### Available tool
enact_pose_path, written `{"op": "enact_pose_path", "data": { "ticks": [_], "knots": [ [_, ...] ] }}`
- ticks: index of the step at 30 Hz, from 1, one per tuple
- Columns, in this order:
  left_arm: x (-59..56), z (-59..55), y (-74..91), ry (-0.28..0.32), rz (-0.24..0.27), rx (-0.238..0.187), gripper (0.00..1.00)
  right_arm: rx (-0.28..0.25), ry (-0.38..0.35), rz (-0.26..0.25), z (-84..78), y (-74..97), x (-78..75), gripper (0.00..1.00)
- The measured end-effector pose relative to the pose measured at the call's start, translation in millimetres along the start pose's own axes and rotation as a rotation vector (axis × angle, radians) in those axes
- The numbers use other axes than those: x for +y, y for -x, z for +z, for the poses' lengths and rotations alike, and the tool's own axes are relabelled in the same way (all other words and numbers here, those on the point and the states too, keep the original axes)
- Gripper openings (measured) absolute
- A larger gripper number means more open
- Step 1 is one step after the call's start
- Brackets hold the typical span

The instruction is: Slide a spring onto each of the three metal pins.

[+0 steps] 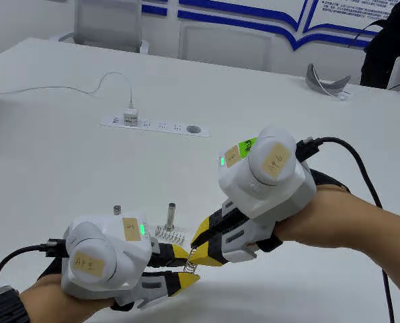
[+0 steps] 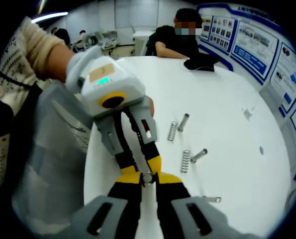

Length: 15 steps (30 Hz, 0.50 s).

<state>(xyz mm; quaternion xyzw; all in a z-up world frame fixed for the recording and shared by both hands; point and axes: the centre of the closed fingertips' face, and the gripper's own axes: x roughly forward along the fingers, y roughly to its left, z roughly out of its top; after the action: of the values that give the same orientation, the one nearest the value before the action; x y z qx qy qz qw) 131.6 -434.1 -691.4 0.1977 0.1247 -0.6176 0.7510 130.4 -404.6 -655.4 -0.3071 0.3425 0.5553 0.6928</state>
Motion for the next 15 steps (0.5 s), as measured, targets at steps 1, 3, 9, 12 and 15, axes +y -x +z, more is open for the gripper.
{"op": "enact_pose_path", "data": {
  "ticks": [1, 3, 9, 12, 15],
  "knots": [
    [0.2, 0.1, -0.1, 0.003, 0.001, -0.001, 0.15, 0.002, -0.001, 0.000, -0.4, 0.2, -0.3, 0.12],
    [0.4, 0.1, -0.1, 0.014, 0.001, -0.003, 0.17, 0.004, -0.003, -0.002, -1.0, 0.8, -1.1, 0.12],
    [2.0, -2.2, 4.8, 0.062, 0.009, -0.014, 0.24, 0.012, -0.009, -0.015, -4.7, 5.6, -6.3, 0.12],
    [3.4, -3.8, 8.1, 0.090, 0.016, -0.024, 0.29, 0.013, -0.015, -0.022, -6.4, 8.4, -9.4, 0.12],
    [4.2, -6.1, 11.1, 0.107, 0.023, -0.024, 0.34, 0.015, -0.019, -0.028, -8.0, 10.9, -12.1, 0.12]
  ]
}}
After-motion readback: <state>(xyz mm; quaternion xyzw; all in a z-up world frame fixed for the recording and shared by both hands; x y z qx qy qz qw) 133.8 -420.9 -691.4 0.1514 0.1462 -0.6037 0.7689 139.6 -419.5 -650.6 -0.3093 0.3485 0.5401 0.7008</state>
